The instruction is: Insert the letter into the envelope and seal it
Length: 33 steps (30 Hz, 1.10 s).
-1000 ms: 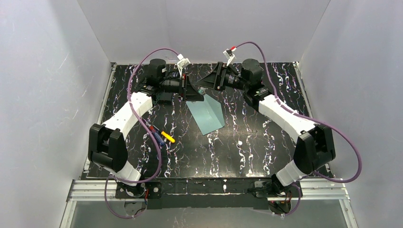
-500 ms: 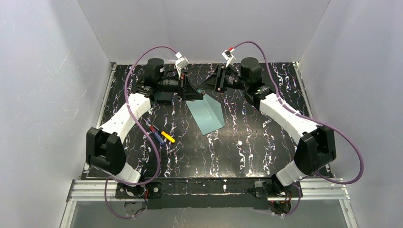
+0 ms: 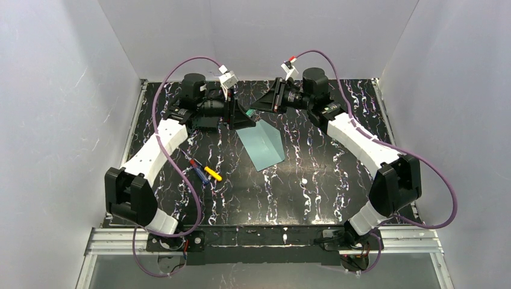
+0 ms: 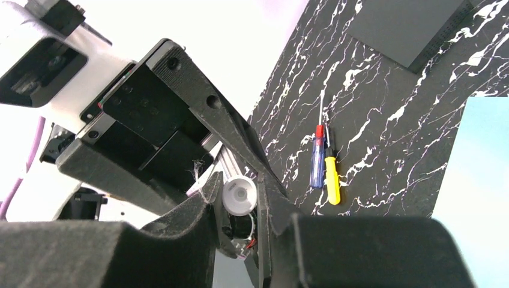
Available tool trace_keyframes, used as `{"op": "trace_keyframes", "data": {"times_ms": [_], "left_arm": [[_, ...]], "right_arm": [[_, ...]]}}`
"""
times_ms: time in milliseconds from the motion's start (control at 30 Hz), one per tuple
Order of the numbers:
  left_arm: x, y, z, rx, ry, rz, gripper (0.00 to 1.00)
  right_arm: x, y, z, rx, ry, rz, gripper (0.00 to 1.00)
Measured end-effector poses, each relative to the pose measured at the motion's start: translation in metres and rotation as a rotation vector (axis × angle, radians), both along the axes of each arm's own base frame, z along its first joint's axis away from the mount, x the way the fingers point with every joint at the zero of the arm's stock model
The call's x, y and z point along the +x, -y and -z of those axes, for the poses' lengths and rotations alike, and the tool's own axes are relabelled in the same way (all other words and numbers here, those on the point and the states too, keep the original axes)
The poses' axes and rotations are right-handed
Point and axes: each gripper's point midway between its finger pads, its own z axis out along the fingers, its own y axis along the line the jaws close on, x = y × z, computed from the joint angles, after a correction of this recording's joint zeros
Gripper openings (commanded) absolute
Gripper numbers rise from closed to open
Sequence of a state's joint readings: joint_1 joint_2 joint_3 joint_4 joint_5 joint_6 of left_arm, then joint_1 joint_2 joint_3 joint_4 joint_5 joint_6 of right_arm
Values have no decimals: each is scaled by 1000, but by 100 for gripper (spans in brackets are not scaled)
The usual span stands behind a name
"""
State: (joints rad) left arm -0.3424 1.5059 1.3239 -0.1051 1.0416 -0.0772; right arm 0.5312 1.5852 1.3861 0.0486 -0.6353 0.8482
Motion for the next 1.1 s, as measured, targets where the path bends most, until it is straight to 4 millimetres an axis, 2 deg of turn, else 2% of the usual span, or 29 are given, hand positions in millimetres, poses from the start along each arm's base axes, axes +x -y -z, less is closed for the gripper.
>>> {"op": "trace_keyframes", "data": {"times_ms": [133, 233, 367, 500, 600, 667, 700, 733, 767, 833, 933, 1100], "left_arm": [[-1, -5, -3, -6, -9, -17, 54], [-2, -6, -1, -18, -29, -21, 51], [-1, -4, 0, -40, -60, -28, 35], [6, -3, 2, -47, -78, -43, 33], [8, -2, 4, -50, -92, -45, 19], [9, -2, 5, -49, -98, -46, 6], [9, -3, 6, -50, -97, -46, 3], [9, -3, 5, -50, -93, -42, 0], [8, -3, 5, -51, -91, -39, 0], [7, -2, 5, -52, -82, -28, 0], [6, -2, 5, -51, -50, -10, 0], [8, -3, 6, -42, 4, 1, 0]], "right_arm": [[6, 4, 0, 3, -23, 28, 16], [9, 5, -4, 9, -43, 35, 17], [10, 5, -3, 17, -72, 41, 18], [9, 3, -1, 21, -95, 30, 19], [10, 2, 3, 18, -108, 24, 20], [8, 1, 4, 20, -118, 13, 28], [8, 1, 4, 20, -118, 13, 39], [8, 1, 3, 21, -118, 8, 55], [7, 0, 3, 23, -118, 3, 67], [6, 0, 2, 25, -122, -2, 75], [5, 0, 4, 3, -128, -14, 73], [8, -2, 13, -37, -160, -26, 50]]}}
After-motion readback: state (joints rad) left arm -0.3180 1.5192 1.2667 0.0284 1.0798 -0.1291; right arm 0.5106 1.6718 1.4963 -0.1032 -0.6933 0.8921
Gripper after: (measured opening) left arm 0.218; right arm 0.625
